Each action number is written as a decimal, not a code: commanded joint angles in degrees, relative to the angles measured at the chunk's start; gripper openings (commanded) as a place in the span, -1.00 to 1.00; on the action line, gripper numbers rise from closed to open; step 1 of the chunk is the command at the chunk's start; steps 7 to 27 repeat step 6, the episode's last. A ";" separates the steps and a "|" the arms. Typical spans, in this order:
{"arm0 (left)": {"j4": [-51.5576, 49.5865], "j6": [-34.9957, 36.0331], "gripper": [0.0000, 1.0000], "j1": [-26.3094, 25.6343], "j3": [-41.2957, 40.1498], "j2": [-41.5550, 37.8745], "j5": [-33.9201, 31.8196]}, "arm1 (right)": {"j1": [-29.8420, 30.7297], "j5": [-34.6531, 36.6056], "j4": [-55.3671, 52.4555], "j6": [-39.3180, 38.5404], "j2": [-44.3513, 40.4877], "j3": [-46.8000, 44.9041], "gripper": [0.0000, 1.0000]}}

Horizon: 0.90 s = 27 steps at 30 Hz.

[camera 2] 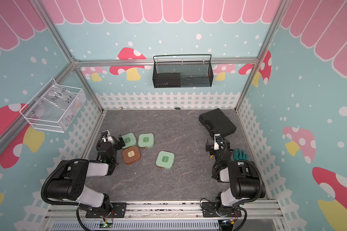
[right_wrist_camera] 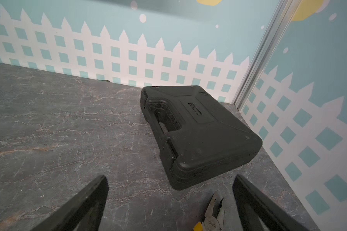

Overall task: Organize nail clipper sets
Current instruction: Reset both arms

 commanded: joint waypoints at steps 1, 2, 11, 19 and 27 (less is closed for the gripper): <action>-2.03 -0.66 0.99 0.05 0.61 -0.63 1.02 | 0.12 -0.98 -0.74 0.02 0.83 1.57 0.99; -0.77 -0.20 0.99 -0.08 0.54 -0.02 0.63 | 0.02 -0.92 -0.98 0.21 0.80 1.72 0.99; -1.13 0.06 0.99 -0.55 0.86 0.12 0.48 | 0.02 -0.82 -0.42 0.06 0.30 1.10 0.99; -1.13 0.06 0.99 -0.55 0.86 0.12 0.48 | 0.02 -0.82 -0.42 0.06 0.30 1.10 0.99; -1.13 0.06 0.99 -0.55 0.86 0.12 0.48 | 0.02 -0.82 -0.42 0.06 0.30 1.10 0.99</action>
